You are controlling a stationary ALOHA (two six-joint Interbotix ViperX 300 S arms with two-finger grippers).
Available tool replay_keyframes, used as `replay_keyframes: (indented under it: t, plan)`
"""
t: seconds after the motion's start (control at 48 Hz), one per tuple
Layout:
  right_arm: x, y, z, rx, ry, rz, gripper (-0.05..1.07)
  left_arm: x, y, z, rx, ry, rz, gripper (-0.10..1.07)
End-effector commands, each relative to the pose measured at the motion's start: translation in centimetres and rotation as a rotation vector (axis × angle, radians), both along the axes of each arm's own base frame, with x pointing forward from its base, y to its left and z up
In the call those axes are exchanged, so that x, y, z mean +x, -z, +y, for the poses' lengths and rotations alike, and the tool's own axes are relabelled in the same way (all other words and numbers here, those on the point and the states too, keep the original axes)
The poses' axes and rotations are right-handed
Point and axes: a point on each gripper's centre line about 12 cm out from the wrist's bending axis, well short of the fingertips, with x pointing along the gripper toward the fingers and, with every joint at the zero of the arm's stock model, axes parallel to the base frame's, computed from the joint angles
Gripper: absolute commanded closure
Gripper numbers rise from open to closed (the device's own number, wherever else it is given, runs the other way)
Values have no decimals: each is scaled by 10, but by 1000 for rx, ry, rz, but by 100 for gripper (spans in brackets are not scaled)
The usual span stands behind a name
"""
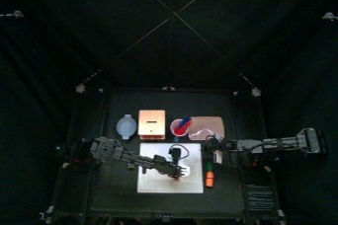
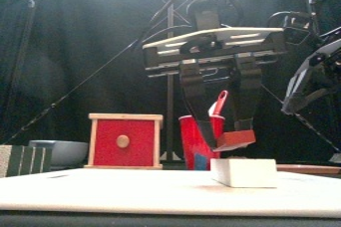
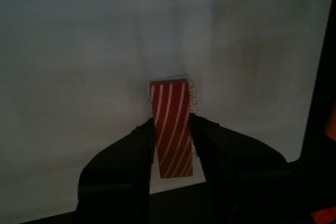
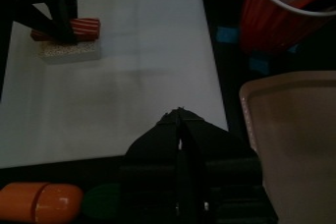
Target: Place salmon on rice
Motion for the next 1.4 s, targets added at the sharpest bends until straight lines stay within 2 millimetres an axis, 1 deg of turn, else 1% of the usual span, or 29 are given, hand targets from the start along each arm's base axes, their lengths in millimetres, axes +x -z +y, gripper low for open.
replay_keyframes:
  t: [0.0,0.083,0.417,0.625,0.667,0.896,1.062,1.188,1.375]
  plan:
    - [3,-5,-1,-6,-1,-21,92,10,-21,-1,-13,-3,-57,29]
    - [2,-4,-1,-9,-3,-16,92,13,-21,-2,-13,-4,-62,29]
    - [-1,0,0,-10,-4,-7,92,11,-15,-1,-7,-7,-32,29]
    - [-1,1,0,-12,-4,-10,92,13,-6,-2,-8,-10,-18,29]
    - [-1,1,0,-10,-4,-10,92,13,-6,-3,-10,-9,-20,29]
    - [-2,2,0,-11,-4,-5,92,10,4,-2,1,3,8,28]
    - [-2,2,0,-10,-4,-5,92,9,0,0,14,32,3,27]
    - [-2,2,0,-10,-4,-5,92,9,-2,0,23,53,0,24]
    - [-2,2,0,-10,-4,-5,92,9,-4,1,22,53,-1,14]
